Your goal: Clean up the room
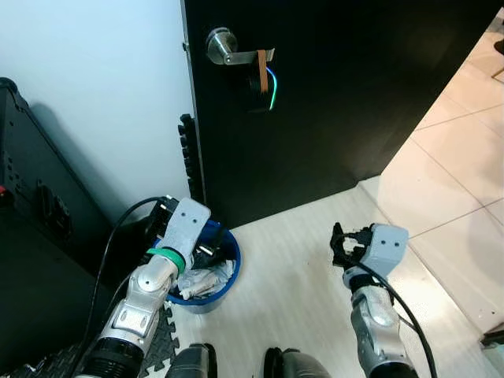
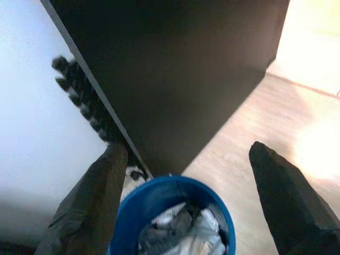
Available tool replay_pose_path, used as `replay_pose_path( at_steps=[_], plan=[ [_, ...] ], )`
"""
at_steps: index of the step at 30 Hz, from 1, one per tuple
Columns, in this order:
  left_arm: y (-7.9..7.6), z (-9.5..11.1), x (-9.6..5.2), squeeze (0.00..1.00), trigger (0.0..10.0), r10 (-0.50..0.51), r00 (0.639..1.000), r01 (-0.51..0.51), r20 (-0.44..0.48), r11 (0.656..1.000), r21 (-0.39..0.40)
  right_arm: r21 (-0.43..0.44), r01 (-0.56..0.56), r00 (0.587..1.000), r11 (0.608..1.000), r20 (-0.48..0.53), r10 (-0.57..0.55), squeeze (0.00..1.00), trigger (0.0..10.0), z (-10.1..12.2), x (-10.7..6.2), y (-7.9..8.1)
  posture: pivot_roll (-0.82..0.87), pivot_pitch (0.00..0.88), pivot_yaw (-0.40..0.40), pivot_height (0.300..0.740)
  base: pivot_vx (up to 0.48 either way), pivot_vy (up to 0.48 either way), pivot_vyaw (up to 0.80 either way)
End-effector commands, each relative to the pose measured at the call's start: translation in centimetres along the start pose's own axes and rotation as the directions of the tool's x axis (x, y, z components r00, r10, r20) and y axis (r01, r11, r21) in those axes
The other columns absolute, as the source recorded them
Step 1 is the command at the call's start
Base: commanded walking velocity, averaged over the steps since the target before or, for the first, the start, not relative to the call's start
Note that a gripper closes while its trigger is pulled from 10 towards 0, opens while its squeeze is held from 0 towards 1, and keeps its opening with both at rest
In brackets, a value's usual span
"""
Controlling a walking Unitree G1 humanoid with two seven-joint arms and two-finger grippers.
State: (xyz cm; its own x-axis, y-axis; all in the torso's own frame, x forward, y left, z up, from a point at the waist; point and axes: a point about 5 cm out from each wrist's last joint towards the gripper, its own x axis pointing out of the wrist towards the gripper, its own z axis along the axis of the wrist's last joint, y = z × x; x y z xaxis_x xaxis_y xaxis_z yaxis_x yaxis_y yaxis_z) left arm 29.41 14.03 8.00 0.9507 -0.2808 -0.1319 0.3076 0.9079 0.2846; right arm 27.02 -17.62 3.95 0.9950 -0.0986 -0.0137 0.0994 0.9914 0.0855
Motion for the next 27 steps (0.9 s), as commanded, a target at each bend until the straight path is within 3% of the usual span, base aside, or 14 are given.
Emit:
replay_pose_path(
  at_steps=[1, 6, 13, 14, 15, 17, 19, 21, 24, 27],
  plan=[
    [0.0, -0.6, -0.5, 0.0, 10.0, 0.004, 1.0, -0.004, -0.012, 1.0, 0.001, -0.005, -0.006, 1.0, 1.0, 0.008, 0.006, 0.0, 10.0, 0.0, -0.4, 0.1, 0.05, 0.0, 0.015, 0.74, 0.0, 0.0, 0.0],
    [-0.6, 0.3, -1.7, 0.0, 10.0, -0.006, 0.999, 0.006, 0.046, 1.0, 0.011, -0.026, -0.013, 0.995, 1.0, 0.103, 0.016, 0.0, 10.0, 2.1, -0.7, 0.1, 0.04, 0.0, 0.014, 0.74, 0.0, 0.0, 0.0],
    [-0.7, 0.8, -1.6, 0.0, 10.0, -0.005, 0.997, 0.005, 0.071, 1.0, -0.006, -0.021, 0.002, 0.992, 1.0, 0.124, 0.001, 0.0, 10.0, 2.6, -1.1, -0.1, 0.02, 0.0, 0.011, 0.74, 0.0, 0.0, 0.0],
    [-0.1, 1.7, -3.1, 0.0, 10.0, 0.004, 0.995, -0.002, 0.104, 1.0, -0.019, -0.036, 0.005, 0.989, 0.999, 0.146, 0.0, 0.0, 10.0, 3.6, -2.7, -0.7, 0.03, 0.0, 0.006, 0.74, 0.0, 0.0, 0.0],
    [-0.1, 1.7, -3.1, 0.0, 10.0, 0.004, 0.995, -0.002, 0.104, 1.0, -0.019, -0.036, 0.005, 0.989, 0.999, 0.146, 0.0, 0.0, 10.0, 3.6, -2.7, -0.7, 0.03, 0.0, 0.006, 0.74, 0.0, 0.0, 0.0],
    [0.4, 1.9, -4.7, 0.0, 10.0, 0.006, 0.993, -0.004, 0.114, 1.0, -0.017, -0.036, 0.017, 0.991, 0.999, 0.133, -0.012, 0.0, 10.0, 3.8, -4.5, -1.7, 0.03, 0.006, 0.009, 0.74, 0.0, 0.0, 0.0],
    [0.5, 2.0, -5.0, 0.0, 10.0, 0.01, 0.994, -0.007, 0.112, 1.0, -0.02, -0.031, 0.024, 0.992, 0.999, 0.124, -0.02, 0.0, 10.0, 3.7, -5.0, -2.0, 0.03, 0.006, 0.009, 0.74, 0.0, 0.0, 0.0],
    [0.4, 1.9, -4.5, 0.0, 10.0, 0.013, 0.994, -0.011, 0.111, 1.0, -0.014, -0.049, 0.013, 0.994, 0.999, 0.111, -0.007, 0.0, 10.0, 3.3, -4.9, -1.9, 0.03, 0.011, 0.008, 0.74, 0.0, 0.0, 0.0],
    [0.3, 3.5, -3.2, 0.0, 10.0, 0.015, 0.986, -0.015, 0.167, 1.0, -0.003, -0.07, -0.029, 0.991, 0.997, 0.126, 0.037, 0.0, 10.0, 3.9, -4.8, -1.2, 0.02, 0.004, 0.019, 0.74, 0.0, 0.0, 0.0],
    [0.3, 4.3, -3.4, 0.0, 10.0, 0.013, 0.982, -0.013, 0.188, 1.0, -0.003, -0.07, -0.038, 0.99, 0.997, 0.13, 0.047, 0.0, 10.0, 4.4, -5.3, -1.1, 0.03, 0.0, 0.021, 0.74, 0.0, 0.0, 0.0]
  ],
)
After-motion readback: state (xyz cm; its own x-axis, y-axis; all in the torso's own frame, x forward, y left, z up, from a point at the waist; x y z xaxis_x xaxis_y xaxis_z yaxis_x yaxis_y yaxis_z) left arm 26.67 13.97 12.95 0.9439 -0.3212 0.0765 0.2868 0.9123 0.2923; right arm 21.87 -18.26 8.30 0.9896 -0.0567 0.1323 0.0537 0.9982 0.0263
